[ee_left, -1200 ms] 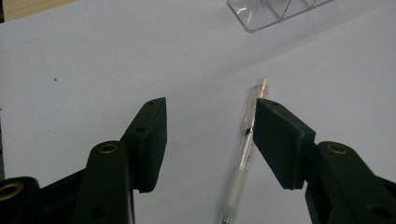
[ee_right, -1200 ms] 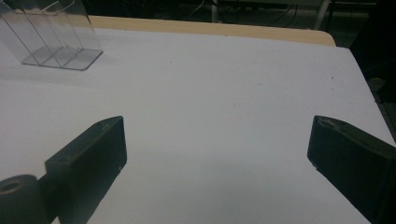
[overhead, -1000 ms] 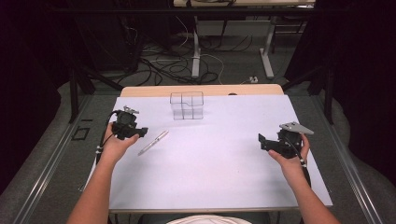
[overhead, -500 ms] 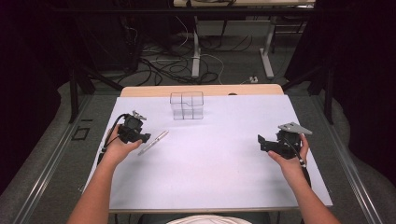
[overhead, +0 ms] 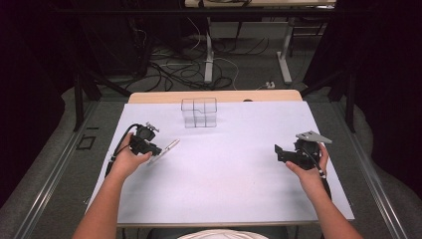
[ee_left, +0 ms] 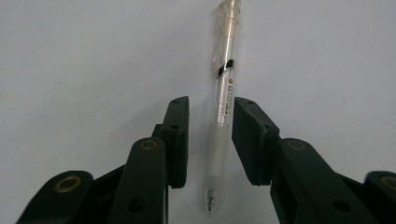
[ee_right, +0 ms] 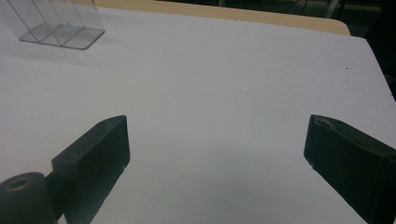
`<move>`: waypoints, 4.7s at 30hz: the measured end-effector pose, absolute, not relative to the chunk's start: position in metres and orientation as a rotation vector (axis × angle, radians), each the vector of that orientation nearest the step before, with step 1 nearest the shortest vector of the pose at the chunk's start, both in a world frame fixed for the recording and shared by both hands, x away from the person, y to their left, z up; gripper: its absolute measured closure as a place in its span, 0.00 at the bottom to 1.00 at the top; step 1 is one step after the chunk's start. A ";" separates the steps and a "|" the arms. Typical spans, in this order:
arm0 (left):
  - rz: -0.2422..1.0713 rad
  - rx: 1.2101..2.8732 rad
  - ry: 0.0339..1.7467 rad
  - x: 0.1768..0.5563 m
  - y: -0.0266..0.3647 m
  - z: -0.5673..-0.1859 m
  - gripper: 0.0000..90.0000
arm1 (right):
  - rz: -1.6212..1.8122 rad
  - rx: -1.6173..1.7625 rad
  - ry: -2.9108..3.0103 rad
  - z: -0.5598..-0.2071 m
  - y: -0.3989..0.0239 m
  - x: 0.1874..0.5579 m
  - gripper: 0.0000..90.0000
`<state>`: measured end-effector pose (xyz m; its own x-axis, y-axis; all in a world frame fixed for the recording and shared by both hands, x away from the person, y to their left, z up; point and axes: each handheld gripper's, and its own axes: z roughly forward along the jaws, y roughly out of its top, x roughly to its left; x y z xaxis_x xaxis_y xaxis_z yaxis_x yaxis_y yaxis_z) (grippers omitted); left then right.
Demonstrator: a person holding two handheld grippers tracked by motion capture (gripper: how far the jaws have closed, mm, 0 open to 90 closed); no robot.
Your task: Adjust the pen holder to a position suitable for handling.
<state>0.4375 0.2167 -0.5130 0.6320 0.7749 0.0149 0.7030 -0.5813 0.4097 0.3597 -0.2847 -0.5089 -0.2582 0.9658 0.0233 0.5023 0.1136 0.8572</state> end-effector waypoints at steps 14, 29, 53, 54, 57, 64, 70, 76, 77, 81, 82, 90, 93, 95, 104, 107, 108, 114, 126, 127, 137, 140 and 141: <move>0.249 2.547 1.168 0.440 0.213 -0.522 0.79 | 1.054 1.424 1.841 -0.511 -0.285 0.361 0.08; 0.235 2.578 1.157 0.440 0.209 -0.528 0.81 | 1.054 1.421 1.848 -0.511 -0.285 0.361 0.09; 0.246 2.618 1.111 0.440 0.206 -0.530 0.88 | 1.053 1.420 1.853 -0.511 -0.283 0.360 0.10; 0.246 2.618 1.111 0.440 0.206 -0.530 0.88 | 1.057 1.428 1.851 -0.511 -0.283 0.360 0.10; 0.227 2.610 1.119 0.440 0.206 -0.529 0.88 | 1.055 1.420 1.855 -0.511 -0.283 0.360 0.10; 0.184 2.577 1.123 0.439 0.206 -0.528 0.88 | 1.059 1.422 1.851 -0.511 -0.282 0.360 0.10; 0.138 2.541 1.147 0.437 0.206 -0.524 0.88 | 1.056 1.402 1.860 -0.510 -0.282 0.360 0.11; 0.117 2.512 1.163 0.435 0.205 -0.522 0.88 | 1.058 1.395 1.859 -0.511 -0.281 0.360 0.12; 0.107 2.498 1.179 0.434 0.205 -0.520 0.88 | 1.058 1.393 1.859 -0.511 -0.281 0.360 0.12; 0.084 2.470 1.184 0.432 0.205 -0.517 0.88 | 1.053 1.379 1.865 -0.510 -0.280 0.359 0.13; 0.086 2.471 1.182 0.432 0.205 -0.516 0.88 | 1.056 1.373 1.866 -0.510 -0.280 0.360 0.13; 0.025 2.432 1.201 0.426 0.202 -0.510 0.88 | 1.038 1.308 1.884 -0.509 -0.274 0.358 0.16; 0.012 2.423 1.196 0.424 0.201 -0.508 0.88 | 1.021 1.252 1.908 -0.508 -0.271 0.358 0.16; -0.005 2.416 1.197 0.422 0.200 -0.505 0.88 | 1.000 1.220 1.919 -0.508 -0.268 0.357 0.16; -0.050 2.372 1.194 0.417 0.196 -0.499 0.88 | 0.920 1.058 1.999 -0.507 -0.254 0.354 0.17; -0.066 2.363 1.186 0.415 0.194 -0.496 0.88 | 0.907 1.016 2.021 -0.506 -0.251 0.353 0.18; -0.073 2.356 1.185 0.414 0.193 -0.496 0.88 | 0.900 1.000 2.026 -0.506 -0.249 0.353 0.18; -0.093 2.359 1.163 0.411 0.186 -0.492 0.88 | 0.892 0.920 2.050 -0.503 -0.241 0.351 0.19; -0.118 2.357 1.120 0.403 0.170 -0.486 0.88 | 0.775 0.705 2.136 -0.502 -0.215 0.342 0.26; -0.121 2.360 1.114 0.402 0.169 -0.486 0.88 | 0.773 0.690 2.140 -0.502 -0.213 0.341 0.27; -0.141 2.382 1.071 0.398 0.158 -0.484 0.88 | 0.769 0.543 2.198 -0.503 -0.195 0.336 0.34; -0.155 2.375 1.077 0.397 0.156 -0.484 0.88 | 0.777 0.488 2.212 -0.502 -0.188 0.335 0.36; -0.155 2.375 1.077 0.397 0.156 -0.484 0.88 | 0.777 0.488 2.212 -0.502 -0.188 0.335 0.36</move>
